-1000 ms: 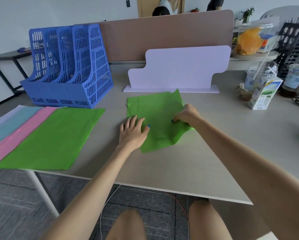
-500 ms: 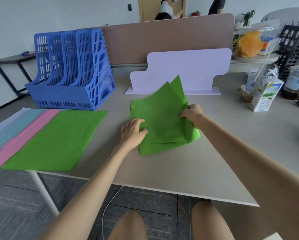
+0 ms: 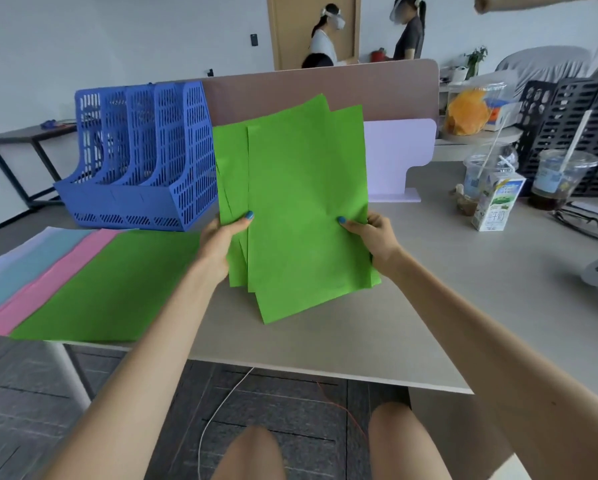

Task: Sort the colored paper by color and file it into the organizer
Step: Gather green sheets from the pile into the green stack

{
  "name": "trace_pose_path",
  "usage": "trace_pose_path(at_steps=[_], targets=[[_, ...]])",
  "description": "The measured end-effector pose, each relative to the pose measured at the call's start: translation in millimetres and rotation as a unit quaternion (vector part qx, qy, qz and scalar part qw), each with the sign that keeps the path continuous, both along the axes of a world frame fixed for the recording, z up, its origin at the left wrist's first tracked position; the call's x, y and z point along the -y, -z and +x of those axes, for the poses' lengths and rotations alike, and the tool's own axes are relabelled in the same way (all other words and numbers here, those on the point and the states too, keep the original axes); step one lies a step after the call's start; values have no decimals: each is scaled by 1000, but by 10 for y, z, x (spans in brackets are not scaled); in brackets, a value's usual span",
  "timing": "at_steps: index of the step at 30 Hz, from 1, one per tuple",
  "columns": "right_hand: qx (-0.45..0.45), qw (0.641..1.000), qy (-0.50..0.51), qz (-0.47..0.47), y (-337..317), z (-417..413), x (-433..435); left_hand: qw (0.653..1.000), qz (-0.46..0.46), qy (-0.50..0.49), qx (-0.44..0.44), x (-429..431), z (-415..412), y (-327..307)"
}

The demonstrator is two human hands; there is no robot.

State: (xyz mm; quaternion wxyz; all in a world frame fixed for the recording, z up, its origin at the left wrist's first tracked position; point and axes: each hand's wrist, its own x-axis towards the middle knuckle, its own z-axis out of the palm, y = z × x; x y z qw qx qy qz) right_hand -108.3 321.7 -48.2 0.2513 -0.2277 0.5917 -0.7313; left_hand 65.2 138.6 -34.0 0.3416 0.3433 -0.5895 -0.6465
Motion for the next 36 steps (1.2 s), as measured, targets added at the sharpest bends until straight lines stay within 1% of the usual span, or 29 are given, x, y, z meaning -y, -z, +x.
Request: trace_pose_path(at_steps=[1,3,5,7,9,14,16,18,20,22,24,27,31,32,34,36], targets=[[0,1000,-5,-9,-33,-2,-20,1000,16,20,-14,-39,40,-91],[-10,999,-17,-26,-92,-12,-59,997,30,66,-10,-78,103,-247],[-18,999,-29,-29,-123,-18,-83,996,15,84,7,-47,102,-284],[-32,999,-44,-4,-145,-18,-107,996,-15,85,32,-85,111,-317],[-66,996,-58,31,-183,-12,-133,994,-54,80,48,-120,116,-327],[-160,982,-71,78,-397,28,-146,990,-126,45,37,-192,89,-453],[-223,970,-50,84,-483,45,-102,984,-174,29,22,-246,68,-590],[-254,965,6,65,-530,63,-45,970,-240,15,-21,-300,38,-723],[-234,971,45,27,-522,97,-12,960,-276,-7,-53,-298,4,-744],[-197,979,45,6,-433,129,0,961,-265,-29,-66,-285,16,-644],[-166,985,34,1,-319,138,-7,964,-250,-25,-86,-253,27,-466],[-147,988,36,3,-229,151,3,956,-287,-36,-57,-290,25,-320],[-150,987,53,-29,-339,256,71,948,-315,-32,-39,-388,-71,-410],[-147,987,54,-38,-379,269,84,948,-315,-28,-40,-405,-81,-459],[-135,987,54,-62,-435,278,91,947,-311,-19,-76,-341,-101,-490],[-118,988,57,-80,-415,266,76,952,-295,-11,-79,-277,-100,-408]])
